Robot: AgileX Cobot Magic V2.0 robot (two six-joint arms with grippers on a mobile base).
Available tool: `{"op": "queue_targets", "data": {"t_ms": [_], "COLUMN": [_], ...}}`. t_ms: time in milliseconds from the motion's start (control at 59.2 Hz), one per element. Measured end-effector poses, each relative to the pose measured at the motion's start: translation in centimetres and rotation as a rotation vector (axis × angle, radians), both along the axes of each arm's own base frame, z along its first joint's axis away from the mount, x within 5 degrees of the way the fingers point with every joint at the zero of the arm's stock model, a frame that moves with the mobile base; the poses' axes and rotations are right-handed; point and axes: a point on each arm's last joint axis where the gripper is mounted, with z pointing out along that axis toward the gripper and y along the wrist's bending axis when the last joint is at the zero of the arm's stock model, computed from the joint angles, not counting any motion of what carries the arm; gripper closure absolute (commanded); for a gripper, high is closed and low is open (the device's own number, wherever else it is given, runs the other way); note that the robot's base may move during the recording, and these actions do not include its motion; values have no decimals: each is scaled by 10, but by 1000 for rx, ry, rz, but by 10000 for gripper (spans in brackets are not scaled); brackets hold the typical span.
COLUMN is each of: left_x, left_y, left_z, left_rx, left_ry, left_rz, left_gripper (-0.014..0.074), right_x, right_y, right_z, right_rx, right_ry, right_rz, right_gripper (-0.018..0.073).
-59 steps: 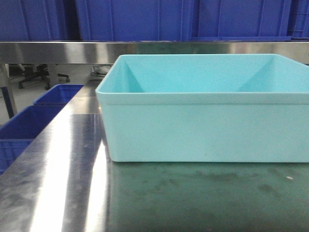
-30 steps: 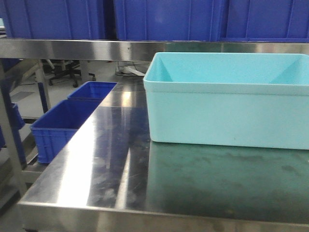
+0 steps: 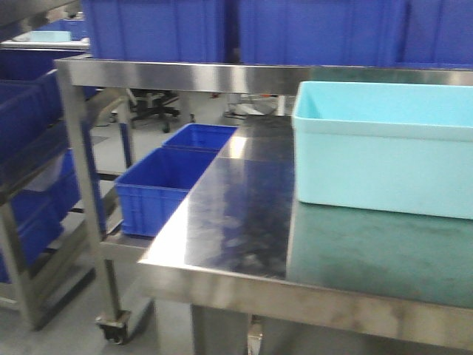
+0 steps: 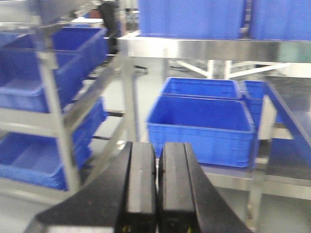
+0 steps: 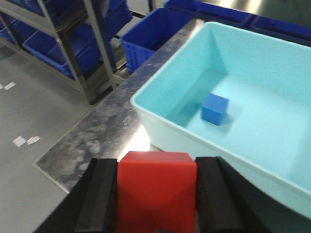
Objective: Pick red cube and place on left shelf
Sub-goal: 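Turn the base away from the table holding the cube in the right gripper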
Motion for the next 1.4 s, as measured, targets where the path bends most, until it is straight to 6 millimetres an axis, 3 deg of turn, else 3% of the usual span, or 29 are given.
{"op": "queue_targets", "data": {"t_ms": [1401], "left_x": [0], "left_y": [0], "left_z": [0], "left_rx": [0], "left_ry": [0], "left_rz": [0], "left_gripper": [495], "right_x": [0], "right_y": [0], "right_z": [0], "right_rx": [0], "right_ry": [0], "right_rz": [0], "right_gripper": [494]}}
